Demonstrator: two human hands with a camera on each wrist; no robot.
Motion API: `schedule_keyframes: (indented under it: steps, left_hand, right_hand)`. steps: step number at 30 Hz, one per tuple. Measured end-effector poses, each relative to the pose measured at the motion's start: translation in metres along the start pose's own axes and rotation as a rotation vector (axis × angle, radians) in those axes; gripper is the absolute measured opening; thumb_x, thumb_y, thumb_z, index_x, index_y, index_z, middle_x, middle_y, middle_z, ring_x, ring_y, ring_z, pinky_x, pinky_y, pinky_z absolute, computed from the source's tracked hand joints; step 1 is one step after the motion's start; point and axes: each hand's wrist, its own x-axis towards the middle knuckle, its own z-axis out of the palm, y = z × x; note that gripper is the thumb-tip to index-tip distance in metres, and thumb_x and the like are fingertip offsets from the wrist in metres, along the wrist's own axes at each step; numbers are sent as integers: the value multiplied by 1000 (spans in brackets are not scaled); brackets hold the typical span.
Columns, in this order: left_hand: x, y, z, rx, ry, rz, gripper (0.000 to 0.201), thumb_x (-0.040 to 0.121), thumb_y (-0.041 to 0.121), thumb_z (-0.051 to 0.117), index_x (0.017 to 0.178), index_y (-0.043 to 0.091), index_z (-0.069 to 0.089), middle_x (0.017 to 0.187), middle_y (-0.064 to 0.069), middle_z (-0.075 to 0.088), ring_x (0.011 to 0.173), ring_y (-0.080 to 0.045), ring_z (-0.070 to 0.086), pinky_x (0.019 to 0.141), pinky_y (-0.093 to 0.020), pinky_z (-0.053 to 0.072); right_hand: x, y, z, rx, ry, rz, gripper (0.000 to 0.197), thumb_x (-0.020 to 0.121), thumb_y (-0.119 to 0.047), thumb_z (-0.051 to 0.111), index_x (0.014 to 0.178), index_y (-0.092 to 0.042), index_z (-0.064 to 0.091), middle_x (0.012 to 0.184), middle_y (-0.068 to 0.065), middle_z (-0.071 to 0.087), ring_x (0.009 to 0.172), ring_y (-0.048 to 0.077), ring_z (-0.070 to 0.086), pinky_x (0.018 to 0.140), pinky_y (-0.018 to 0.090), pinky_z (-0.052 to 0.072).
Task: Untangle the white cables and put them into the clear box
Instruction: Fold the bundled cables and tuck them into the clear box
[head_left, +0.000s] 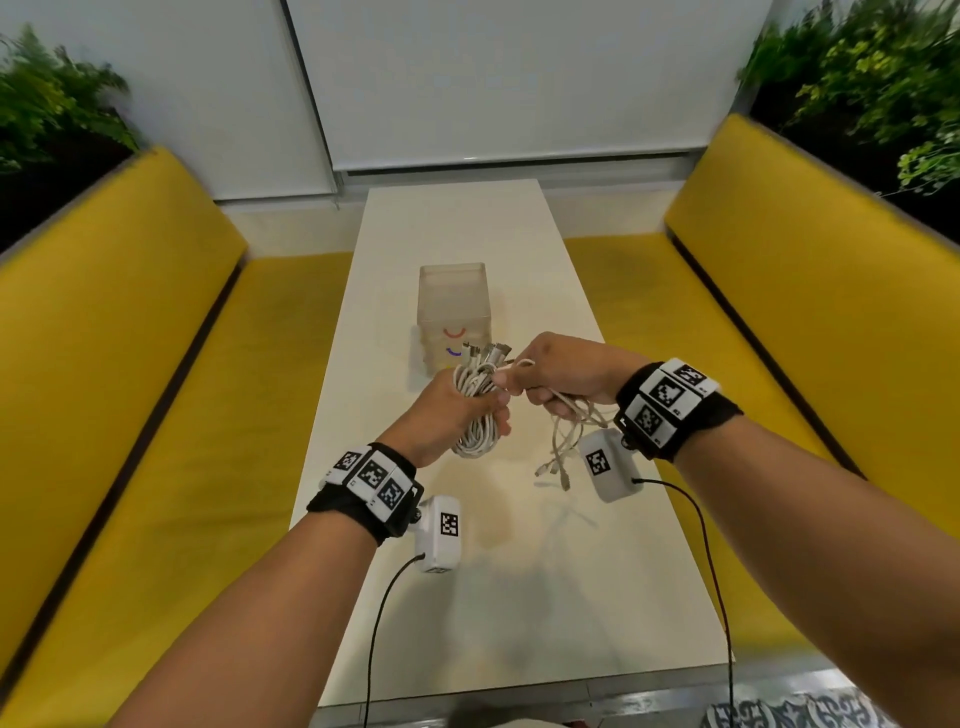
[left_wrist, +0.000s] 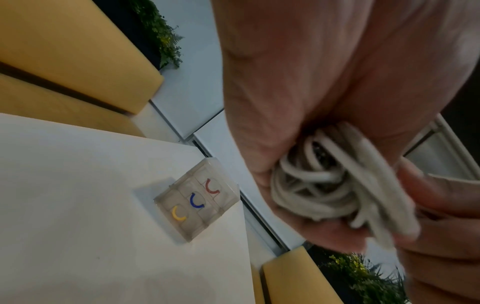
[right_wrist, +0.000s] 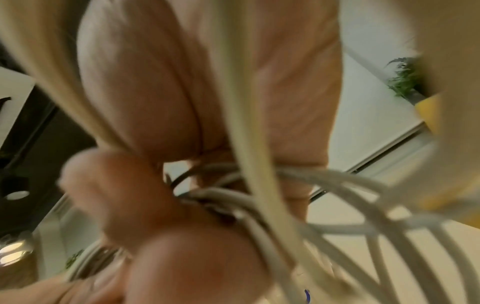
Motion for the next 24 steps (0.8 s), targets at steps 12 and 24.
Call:
schedule_keyframes:
  steps: [12,24]
  left_hand:
    - [3,-11,-24,-152,144,-67,24,97,13,65,113,-4,58,56,-2,42,45,-18,41,47,-27,39]
    - [7,-14,-13,-121,642,-7,48,82,62,70,74,17,59,57,-4,45,45,-17,39,42,-25,31]
  right_hand:
    - [-5,15,-24,-48,-195,99,38,99,-29,62,63,-17,55,60,4,52,55,23,57,64,33,50]
    - [11,4,47,26,455,-144,27,102,-17,50,91,4,62,66,3,49,46,9,40,48,26,33]
